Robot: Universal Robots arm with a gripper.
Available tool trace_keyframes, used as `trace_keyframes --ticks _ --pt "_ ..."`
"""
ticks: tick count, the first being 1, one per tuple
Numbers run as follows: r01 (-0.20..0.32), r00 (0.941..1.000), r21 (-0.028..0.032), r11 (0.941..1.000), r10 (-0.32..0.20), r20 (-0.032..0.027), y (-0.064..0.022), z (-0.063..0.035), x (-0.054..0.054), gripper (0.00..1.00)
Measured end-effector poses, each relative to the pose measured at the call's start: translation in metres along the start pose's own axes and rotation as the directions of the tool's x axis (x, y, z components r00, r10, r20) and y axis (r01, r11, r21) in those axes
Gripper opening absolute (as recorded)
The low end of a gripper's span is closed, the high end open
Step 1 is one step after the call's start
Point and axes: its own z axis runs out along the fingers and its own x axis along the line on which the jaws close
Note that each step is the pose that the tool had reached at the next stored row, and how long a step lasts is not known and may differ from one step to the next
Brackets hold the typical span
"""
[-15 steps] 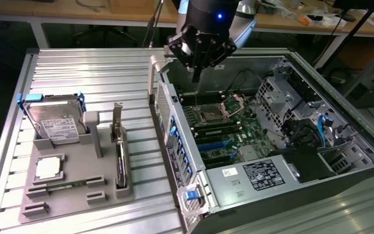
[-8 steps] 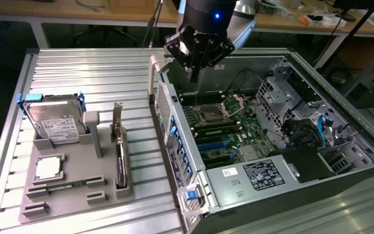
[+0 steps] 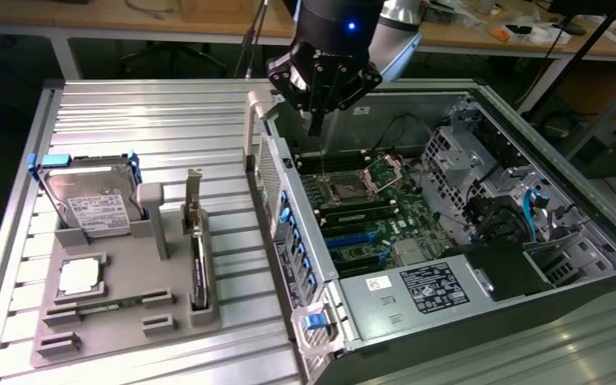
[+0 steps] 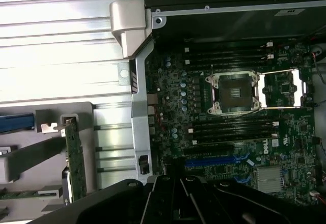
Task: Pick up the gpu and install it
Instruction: 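Reach for the gpu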
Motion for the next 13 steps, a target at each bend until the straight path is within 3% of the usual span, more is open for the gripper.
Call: trace_keyframes --ticks 13 --pt "0.000 1.0000 0.0000 1.0000 0.000 0.0000 -0.0011 -0.0003 0.0097 0.11"
